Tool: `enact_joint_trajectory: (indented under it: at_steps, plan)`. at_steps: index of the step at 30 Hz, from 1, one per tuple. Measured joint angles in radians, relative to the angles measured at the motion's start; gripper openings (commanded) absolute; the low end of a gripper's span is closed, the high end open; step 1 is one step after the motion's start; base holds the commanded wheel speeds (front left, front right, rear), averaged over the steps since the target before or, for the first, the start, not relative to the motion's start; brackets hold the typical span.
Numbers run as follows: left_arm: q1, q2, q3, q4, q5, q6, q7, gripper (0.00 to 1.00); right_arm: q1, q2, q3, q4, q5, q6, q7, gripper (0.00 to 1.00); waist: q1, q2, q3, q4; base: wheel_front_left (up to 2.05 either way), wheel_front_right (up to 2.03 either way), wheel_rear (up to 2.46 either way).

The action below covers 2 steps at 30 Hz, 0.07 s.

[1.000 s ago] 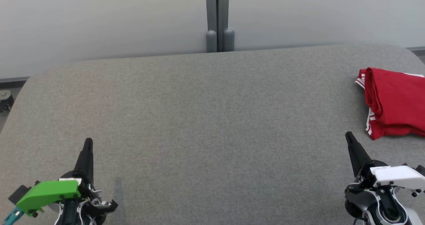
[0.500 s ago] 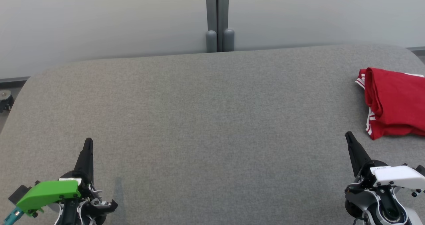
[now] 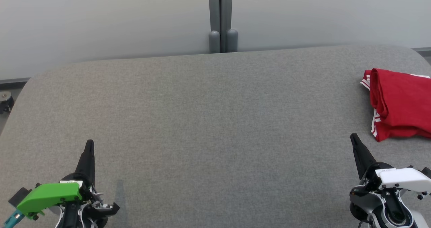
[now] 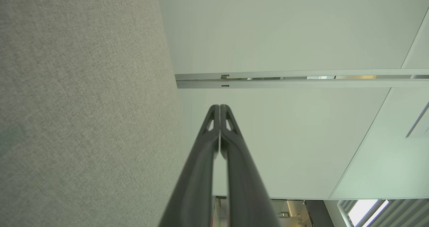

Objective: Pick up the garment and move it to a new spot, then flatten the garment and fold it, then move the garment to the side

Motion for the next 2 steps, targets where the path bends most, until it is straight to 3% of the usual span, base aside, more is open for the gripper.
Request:
enact_joint_trajectory:
  at_steps: [2]
  plan:
    - [0.000, 0.000, 0.000, 0.000, 0.000, 0.000, 0.000, 0.00, 0.000, 0.000, 0.000, 0.000, 0.000, 0.000, 0.000, 0.00, 0.0000, 0.0000, 0.000, 0.000, 0.00, 0.00, 0.00]
